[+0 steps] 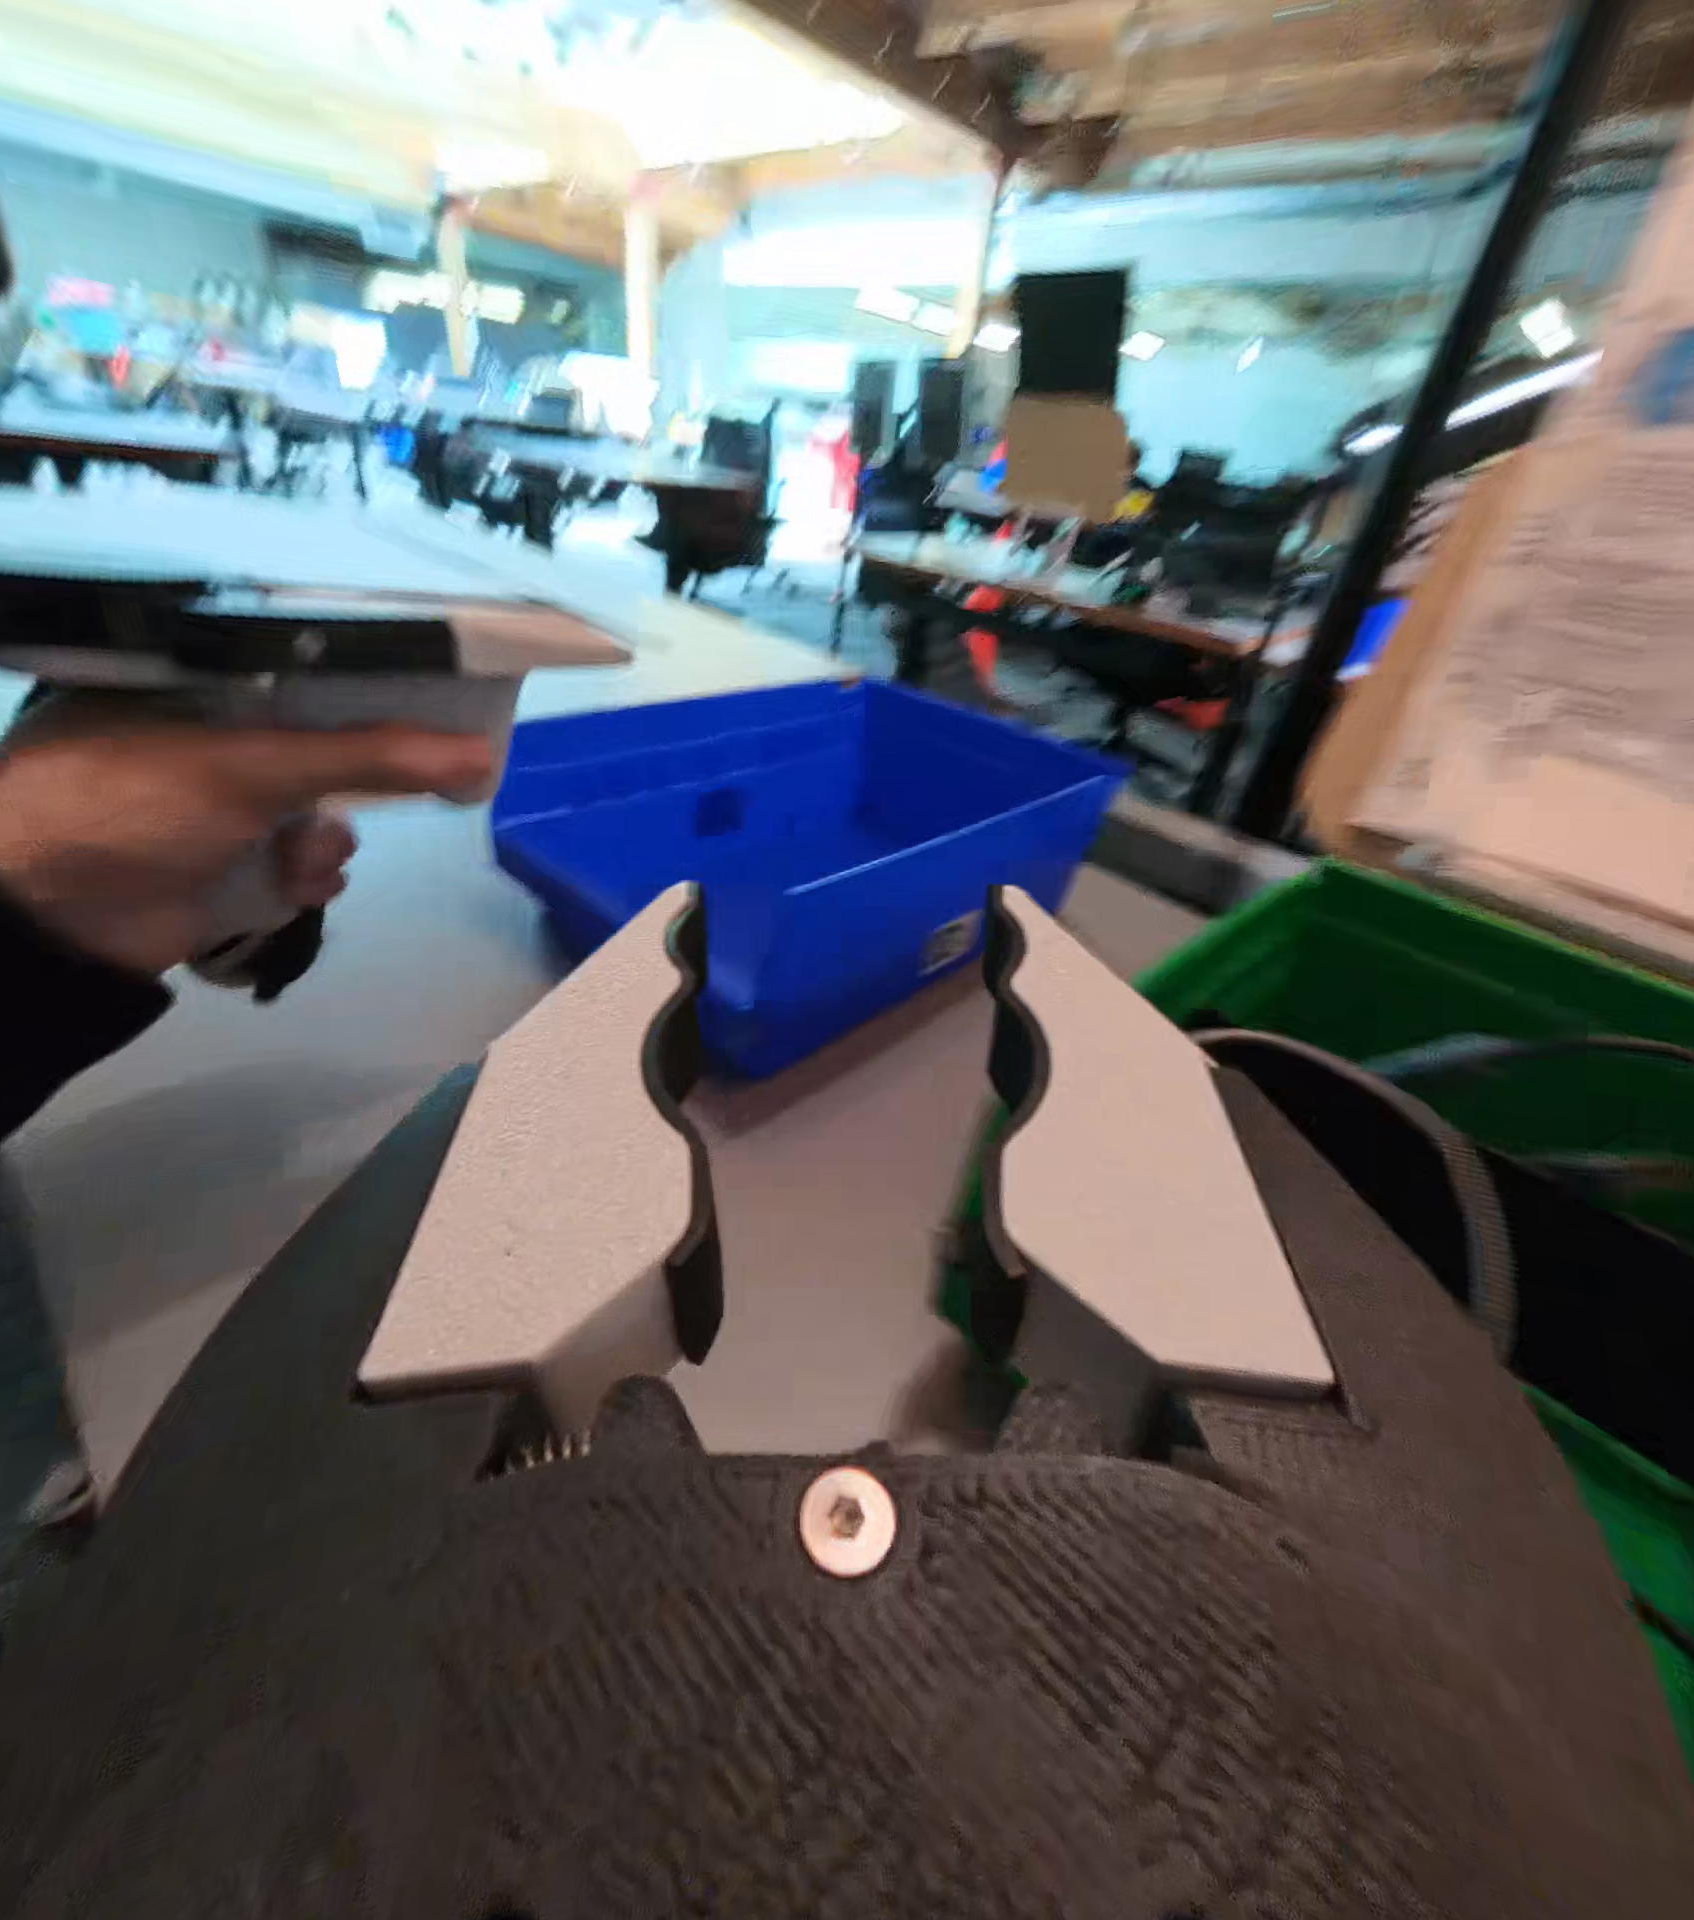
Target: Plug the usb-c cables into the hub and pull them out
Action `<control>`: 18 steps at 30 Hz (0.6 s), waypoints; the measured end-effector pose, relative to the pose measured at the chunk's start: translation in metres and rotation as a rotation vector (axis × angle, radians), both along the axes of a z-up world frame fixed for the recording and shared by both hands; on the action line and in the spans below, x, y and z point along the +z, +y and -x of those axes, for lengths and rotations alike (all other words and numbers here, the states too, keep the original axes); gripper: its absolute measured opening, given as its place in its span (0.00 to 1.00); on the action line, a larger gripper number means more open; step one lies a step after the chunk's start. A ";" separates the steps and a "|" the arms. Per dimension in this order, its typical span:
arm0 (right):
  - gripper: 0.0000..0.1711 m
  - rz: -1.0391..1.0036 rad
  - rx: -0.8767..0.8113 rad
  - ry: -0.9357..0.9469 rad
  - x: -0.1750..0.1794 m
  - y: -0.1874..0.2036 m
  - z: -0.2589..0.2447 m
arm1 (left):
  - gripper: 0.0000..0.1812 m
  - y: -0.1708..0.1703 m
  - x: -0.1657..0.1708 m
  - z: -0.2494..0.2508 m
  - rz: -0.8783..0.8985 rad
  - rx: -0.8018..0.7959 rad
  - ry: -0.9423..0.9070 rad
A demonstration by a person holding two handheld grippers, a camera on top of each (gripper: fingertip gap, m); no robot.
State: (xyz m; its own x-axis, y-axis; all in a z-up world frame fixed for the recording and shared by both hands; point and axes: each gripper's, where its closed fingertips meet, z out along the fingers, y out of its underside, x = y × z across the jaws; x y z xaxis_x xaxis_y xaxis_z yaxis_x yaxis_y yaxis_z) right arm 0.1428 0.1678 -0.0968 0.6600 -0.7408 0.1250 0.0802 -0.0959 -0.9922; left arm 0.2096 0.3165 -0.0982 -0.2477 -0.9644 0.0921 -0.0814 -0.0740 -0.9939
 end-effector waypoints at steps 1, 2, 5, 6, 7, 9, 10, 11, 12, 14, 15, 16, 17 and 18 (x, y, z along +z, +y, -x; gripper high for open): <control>0.36 0.043 0.015 0.031 -0.012 0.027 -0.004 | 0.12 0.027 -0.006 -0.003 -0.021 0.081 0.014; 0.40 0.058 -0.006 0.039 -0.020 0.046 -0.013 | 0.15 0.051 -0.016 -0.005 -0.040 0.146 0.045; 0.43 0.057 -0.129 0.072 -0.039 0.073 -0.048 | 0.29 0.109 -0.047 -0.009 -0.066 0.291 0.123; 0.43 0.027 -0.160 0.099 -0.044 0.078 -0.060 | 0.33 0.121 -0.056 -0.009 -0.058 0.313 0.138; 0.44 0.003 -0.191 0.119 -0.049 0.079 -0.071 | 0.35 0.131 -0.065 -0.011 -0.041 0.328 0.150; 0.44 -0.013 -0.235 0.176 -0.064 0.081 -0.090 | 0.40 0.143 -0.084 -0.015 0.009 0.328 0.184; 0.45 -0.007 -0.243 0.203 -0.073 0.083 -0.098 | 0.41 0.144 -0.095 -0.018 0.035 0.306 0.211; 0.44 0.008 -0.254 0.231 -0.082 0.085 -0.105 | 0.43 0.143 -0.104 -0.020 0.056 0.281 0.244; 0.45 0.024 -0.253 0.242 -0.088 0.089 -0.109 | 0.43 0.142 -0.110 -0.023 0.073 0.265 0.265; 0.38 0.021 -0.242 0.263 -0.096 0.097 -0.116 | 0.34 0.144 -0.111 -0.028 0.083 0.275 0.271; 0.31 0.012 -0.244 0.267 -0.097 0.098 -0.120 | 0.27 0.146 -0.109 -0.030 0.071 0.292 0.258; 0.23 0.002 -0.226 0.266 -0.096 0.101 -0.123 | 0.23 0.148 -0.108 -0.032 0.048 0.305 0.246; 0.17 -0.011 -0.225 0.264 -0.094 0.101 -0.126 | 0.21 0.148 -0.107 -0.035 0.024 0.308 0.239; 0.16 -0.007 -0.223 0.266 -0.095 0.100 -0.128 | 0.17 0.145 -0.107 -0.038 0.002 0.288 0.241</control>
